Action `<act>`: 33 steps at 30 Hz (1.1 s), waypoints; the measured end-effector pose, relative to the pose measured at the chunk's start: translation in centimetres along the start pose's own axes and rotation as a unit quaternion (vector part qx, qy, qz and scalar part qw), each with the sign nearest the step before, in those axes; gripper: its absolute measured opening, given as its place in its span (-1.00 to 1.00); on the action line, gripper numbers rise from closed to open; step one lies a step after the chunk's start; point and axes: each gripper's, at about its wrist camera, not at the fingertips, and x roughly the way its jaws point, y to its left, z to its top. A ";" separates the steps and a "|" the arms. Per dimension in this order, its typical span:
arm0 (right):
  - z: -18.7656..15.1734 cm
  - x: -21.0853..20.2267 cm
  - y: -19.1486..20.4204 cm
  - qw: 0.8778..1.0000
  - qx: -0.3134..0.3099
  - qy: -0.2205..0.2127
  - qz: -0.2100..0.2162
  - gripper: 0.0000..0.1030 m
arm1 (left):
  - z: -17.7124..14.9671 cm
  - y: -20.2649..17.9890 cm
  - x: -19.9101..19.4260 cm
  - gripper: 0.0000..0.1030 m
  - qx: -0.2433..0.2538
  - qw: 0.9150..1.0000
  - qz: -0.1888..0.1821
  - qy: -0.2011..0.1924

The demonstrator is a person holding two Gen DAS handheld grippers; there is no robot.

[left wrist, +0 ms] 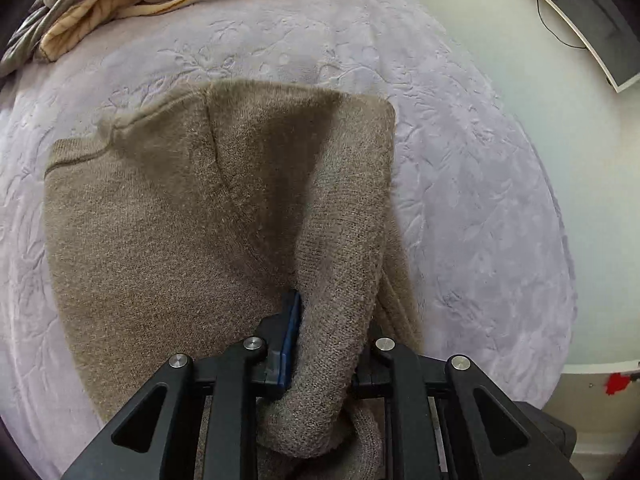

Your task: Fold small clothes

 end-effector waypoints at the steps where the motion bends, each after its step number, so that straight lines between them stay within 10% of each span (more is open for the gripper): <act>1: 0.3 -0.4 -0.1 1.000 0.001 -0.005 0.001 -0.87 | 0.0 -0.5 -0.3 -0.60 0.013 1.000 0.010 -0.002; 7: 1.3 -4.4 -2.7 0.996 0.047 -0.053 0.046 -0.73 | -0.2 -1.4 -4.2 -0.59 0.048 0.998 -0.006 -0.048; 10: 2.2 -5.8 -4.1 0.988 0.087 -0.074 0.102 -0.02 | -0.6 0.1 -6.1 -0.55 0.029 0.998 -0.003 -0.063; 12: 2.2 -6.6 -4.4 0.978 0.113 -0.090 0.148 0.17 | -1.0 1.0 -6.8 0.44 0.014 0.998 0.015 -0.064; 17: 2.8 -7.1 -5.4 0.960 0.154 -0.103 0.209 0.18 | -1.7 4.4 -7.6 0.78 -0.017 0.997 0.042 -0.069; 27: 8.4 -4.2 0.0 0.996 0.023 -0.034 0.081 0.24 | -3.4 11.9 -5.9 0.80 -0.114 0.988 0.097 -0.047; 30: 9.7 -3.6 1.6 0.999 -0.025 -0.023 0.007 -0.59 | -3.3 14.5 -4.7 0.80 -0.145 0.983 0.114 -0.026; 33: 11.1 -3.1 5.3 0.994 -0.094 -0.031 -0.050 -0.72 | -3.4 16.4 -4.1 0.79 -0.184 0.979 0.092 -0.016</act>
